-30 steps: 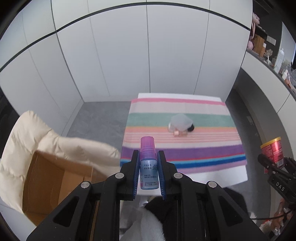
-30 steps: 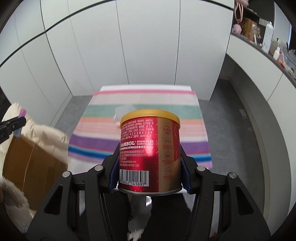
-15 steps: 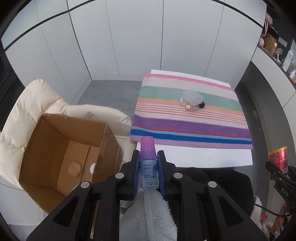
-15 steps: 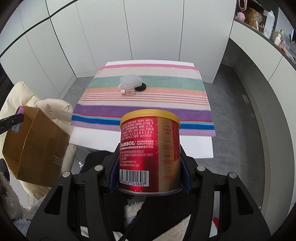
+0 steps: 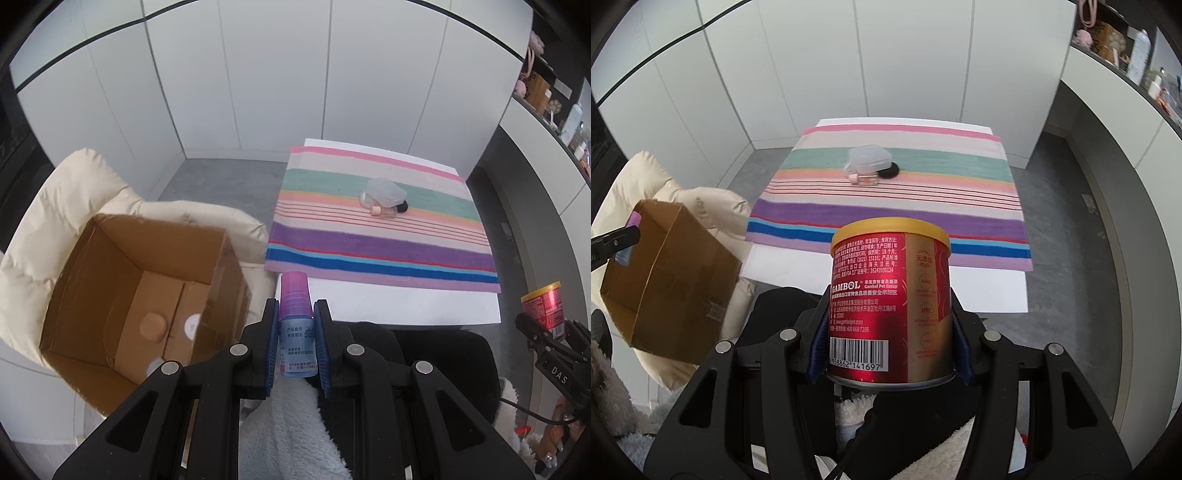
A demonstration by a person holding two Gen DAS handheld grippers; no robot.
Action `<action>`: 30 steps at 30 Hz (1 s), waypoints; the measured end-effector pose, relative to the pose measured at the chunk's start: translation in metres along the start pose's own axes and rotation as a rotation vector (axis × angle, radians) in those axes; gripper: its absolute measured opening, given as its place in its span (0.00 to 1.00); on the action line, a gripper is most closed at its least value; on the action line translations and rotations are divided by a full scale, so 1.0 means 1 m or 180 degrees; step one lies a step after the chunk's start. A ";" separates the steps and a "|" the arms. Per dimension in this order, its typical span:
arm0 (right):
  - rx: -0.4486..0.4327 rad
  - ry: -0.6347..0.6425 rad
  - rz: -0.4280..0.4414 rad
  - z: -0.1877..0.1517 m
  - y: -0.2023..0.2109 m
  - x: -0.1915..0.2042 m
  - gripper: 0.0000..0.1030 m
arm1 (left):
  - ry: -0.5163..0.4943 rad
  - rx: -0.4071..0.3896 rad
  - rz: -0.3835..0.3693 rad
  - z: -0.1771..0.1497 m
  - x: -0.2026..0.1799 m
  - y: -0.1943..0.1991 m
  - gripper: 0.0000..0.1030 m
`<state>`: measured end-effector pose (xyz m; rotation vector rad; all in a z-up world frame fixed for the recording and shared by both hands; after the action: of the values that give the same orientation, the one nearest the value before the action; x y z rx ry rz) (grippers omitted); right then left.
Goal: Organize objects
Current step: 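Lift and carry the bottle and red can toward the cardboard box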
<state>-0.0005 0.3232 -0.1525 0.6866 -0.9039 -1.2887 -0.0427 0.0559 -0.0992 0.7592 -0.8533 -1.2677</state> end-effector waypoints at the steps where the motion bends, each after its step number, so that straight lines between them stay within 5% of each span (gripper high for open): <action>1: 0.0004 0.0028 0.0033 0.001 -0.001 0.004 0.54 | 0.0031 0.0005 0.0022 -0.003 0.004 0.001 0.19; 19: 0.0148 0.1072 0.0739 -0.004 -0.035 0.170 0.54 | 0.0700 0.0171 0.0410 -0.058 0.115 0.003 0.19; 30: 0.0232 0.1594 0.0925 -0.002 -0.068 0.268 0.54 | 0.1206 0.0225 0.0509 -0.072 0.184 -0.009 0.19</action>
<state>-0.0223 0.0480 -0.1636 0.8522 -0.6104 -0.7768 0.0324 -0.1255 -0.1201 0.9327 -0.6369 -0.9170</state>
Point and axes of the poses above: each gripper's, at about its wrist camera, not at the fingertips, and y roughly against the way its jaws point, x to its left, z to its top, the point moved 1 cm from there along -y, roughly the way its jaws point, and after that the axes turned 8 degrees about z, right-handed, at the moved point
